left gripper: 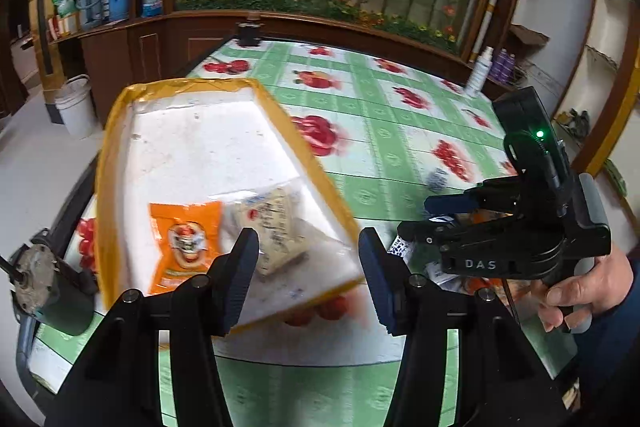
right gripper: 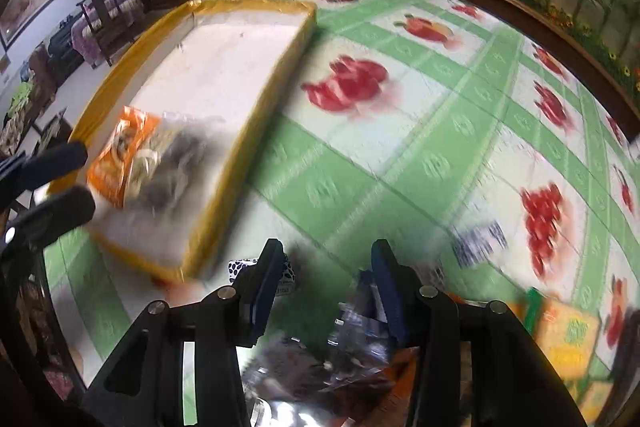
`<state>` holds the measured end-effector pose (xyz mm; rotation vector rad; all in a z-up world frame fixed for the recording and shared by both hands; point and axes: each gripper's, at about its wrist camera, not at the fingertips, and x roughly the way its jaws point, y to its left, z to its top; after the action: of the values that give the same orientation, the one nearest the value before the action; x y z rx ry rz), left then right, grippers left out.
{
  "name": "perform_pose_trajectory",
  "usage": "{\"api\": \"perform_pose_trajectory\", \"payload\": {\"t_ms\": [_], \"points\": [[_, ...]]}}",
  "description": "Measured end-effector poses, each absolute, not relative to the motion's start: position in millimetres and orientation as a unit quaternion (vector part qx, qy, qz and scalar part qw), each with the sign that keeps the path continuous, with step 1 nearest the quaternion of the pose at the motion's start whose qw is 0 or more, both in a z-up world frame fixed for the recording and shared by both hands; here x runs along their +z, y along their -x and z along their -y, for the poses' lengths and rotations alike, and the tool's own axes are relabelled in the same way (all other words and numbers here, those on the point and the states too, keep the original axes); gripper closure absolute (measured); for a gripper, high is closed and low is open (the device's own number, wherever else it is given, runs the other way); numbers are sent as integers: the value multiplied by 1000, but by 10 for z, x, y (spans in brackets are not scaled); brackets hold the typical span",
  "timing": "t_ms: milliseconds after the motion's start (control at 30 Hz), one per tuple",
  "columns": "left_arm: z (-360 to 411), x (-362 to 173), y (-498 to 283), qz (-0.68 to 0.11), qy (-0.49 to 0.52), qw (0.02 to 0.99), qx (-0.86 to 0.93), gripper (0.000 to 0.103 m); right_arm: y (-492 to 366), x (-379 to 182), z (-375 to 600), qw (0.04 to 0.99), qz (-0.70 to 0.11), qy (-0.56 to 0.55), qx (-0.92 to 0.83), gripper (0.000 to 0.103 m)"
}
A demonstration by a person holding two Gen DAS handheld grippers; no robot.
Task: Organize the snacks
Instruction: 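Move both tools back from the tray to the snack pile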
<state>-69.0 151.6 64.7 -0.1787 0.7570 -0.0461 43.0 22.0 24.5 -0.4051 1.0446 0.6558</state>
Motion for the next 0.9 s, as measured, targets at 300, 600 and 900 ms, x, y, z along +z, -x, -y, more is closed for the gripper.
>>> {"api": "perform_pose_trajectory", "payload": {"t_ms": [300, 600, 900], "points": [[-930, 705, 934, -372, 44, 909, -182, 24, 37, 813, 891, 835, -429, 27, 344, 53], [-249, 367, 857, -443, -27, 872, -206, 23, 260, 830, 1748, 848, -421, -67, 316, 47], [85, 105, 634, -471, -58, 868, -142, 19, 229, 694, 1937, 846, -421, -93, 313, 47]]}}
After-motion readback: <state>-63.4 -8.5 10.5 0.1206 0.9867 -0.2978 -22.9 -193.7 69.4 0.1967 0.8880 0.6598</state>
